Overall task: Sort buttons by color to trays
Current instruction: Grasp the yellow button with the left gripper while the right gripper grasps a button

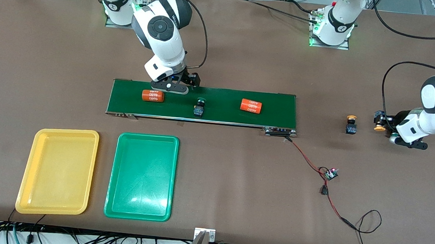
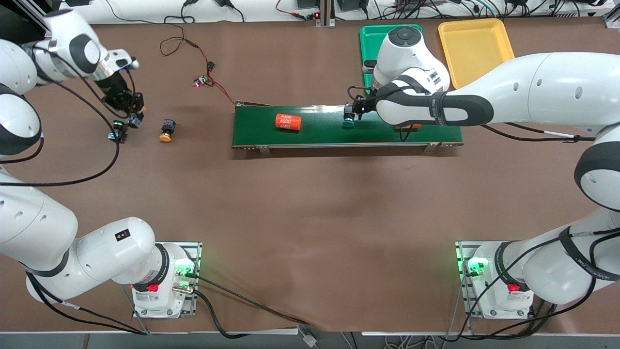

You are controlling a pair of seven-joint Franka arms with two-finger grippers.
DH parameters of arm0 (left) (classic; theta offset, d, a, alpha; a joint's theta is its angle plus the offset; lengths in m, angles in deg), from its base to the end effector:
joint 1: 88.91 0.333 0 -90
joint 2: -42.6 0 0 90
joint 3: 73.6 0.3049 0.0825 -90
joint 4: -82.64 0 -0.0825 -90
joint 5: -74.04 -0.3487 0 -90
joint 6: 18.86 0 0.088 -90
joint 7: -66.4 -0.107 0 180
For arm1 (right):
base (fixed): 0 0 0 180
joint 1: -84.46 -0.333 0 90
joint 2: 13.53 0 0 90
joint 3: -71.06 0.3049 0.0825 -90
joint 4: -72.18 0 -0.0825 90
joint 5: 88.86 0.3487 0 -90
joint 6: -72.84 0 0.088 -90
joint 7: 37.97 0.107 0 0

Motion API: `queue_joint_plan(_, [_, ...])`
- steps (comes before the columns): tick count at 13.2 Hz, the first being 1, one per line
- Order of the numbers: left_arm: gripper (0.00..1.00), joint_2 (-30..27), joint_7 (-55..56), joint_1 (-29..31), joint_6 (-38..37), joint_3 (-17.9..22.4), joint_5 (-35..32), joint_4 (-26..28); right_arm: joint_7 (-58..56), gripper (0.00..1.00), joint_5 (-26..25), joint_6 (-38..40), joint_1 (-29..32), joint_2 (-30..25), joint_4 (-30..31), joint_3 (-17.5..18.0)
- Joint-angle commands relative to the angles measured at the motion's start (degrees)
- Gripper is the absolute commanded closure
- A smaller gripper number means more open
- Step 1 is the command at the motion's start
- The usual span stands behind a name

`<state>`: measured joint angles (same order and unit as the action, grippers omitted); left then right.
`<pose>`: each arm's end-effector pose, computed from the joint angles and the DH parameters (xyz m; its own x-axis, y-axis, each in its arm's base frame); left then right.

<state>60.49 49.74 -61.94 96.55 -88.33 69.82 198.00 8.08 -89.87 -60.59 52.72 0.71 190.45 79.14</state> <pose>0.5203 0.1208 0.2952 0.9526 -0.1289 -0.2754 -0.1028 -0.9889 0.1074 0.4298 0.3550 0.3292 0.9949 -0.1011 -0.0025 -0.1012 -0.9945 -0.0285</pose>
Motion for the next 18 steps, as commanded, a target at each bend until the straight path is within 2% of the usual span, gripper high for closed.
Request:
queue_joint_plan(1, [1.0,-2.86,4.07,-5.16,-2.99,-0.12,0.26,0.57,1.5,0.0,-1.18,-0.08,-0.35,2.01,-2.6,-0.26])
queue_joint_plan(6, [1.0,-4.44,9.8,-8.5,-2.99,-9.16,0.53,0.48,1.16,0.0,-1.19,-1.83,-0.35,4.56,-4.62,-0.78])
queue_joint_plan(8, [1.0,-4.36,12.26,-11.92,-2.99,-10.75,5.07,-0.04,0.98,0.0,-1.19,-6.12,-0.43,6.84,-4.62,-1.31])
queue_joint_plan(13, [1.0,-2.43,16.14,-19.75,-2.21,-10.84,8.61,-2.07,0.8,0.0,-3.03,-7.46,-2.37,9.4,-6.21,-3.16])
queue_joint_plan(18, [1.0,3.63,22.54,-23.71,4.03,-10.58,10.2,-4.18,0.8,0.0,-3.29,-7.55,-2.37,10.28,-6.82,-3.24])
